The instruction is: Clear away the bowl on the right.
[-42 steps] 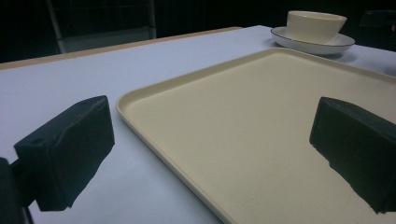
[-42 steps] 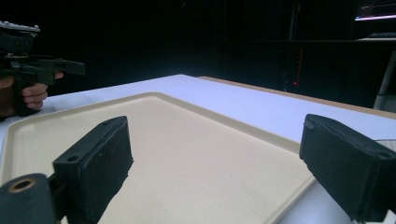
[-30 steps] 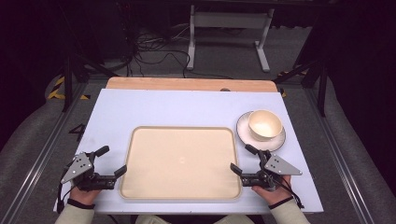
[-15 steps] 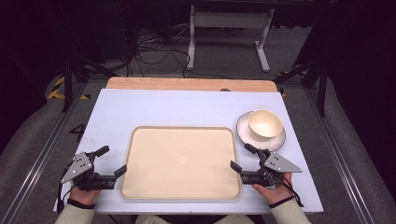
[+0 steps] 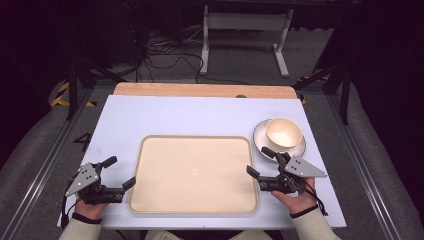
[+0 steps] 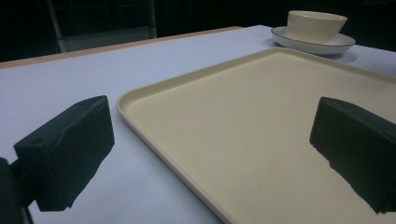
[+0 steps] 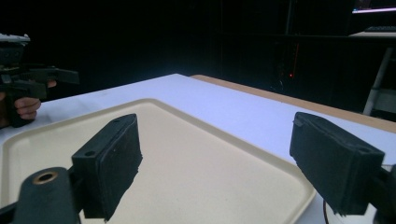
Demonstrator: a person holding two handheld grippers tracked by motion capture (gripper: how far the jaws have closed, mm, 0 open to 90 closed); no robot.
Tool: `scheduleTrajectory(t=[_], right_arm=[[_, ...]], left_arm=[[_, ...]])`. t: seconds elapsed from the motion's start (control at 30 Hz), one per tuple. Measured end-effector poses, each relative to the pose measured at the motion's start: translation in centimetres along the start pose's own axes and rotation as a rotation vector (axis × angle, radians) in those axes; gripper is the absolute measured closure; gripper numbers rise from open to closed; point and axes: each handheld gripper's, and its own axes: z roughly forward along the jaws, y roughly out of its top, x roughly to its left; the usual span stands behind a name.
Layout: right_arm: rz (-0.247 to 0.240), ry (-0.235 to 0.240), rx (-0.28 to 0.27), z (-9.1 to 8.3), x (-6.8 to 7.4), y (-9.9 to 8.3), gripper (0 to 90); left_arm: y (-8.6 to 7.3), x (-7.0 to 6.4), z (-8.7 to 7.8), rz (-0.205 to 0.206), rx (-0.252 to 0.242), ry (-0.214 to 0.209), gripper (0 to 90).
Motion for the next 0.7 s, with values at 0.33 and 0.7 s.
scheduleTrajectory(t=[0.33,0.7], right_arm=[[0.011,0.015,-0.033,0.3,-0.4,0.8,27.5],[-0.023,0.017,-0.029,0.4,-0.3,1.8,27.8]], left_arm=[[0.0,0.0,0.0,0.001,0.001,0.0,0.4],[0.0,0.0,0.0,0.001,0.001,0.0,0.4]])
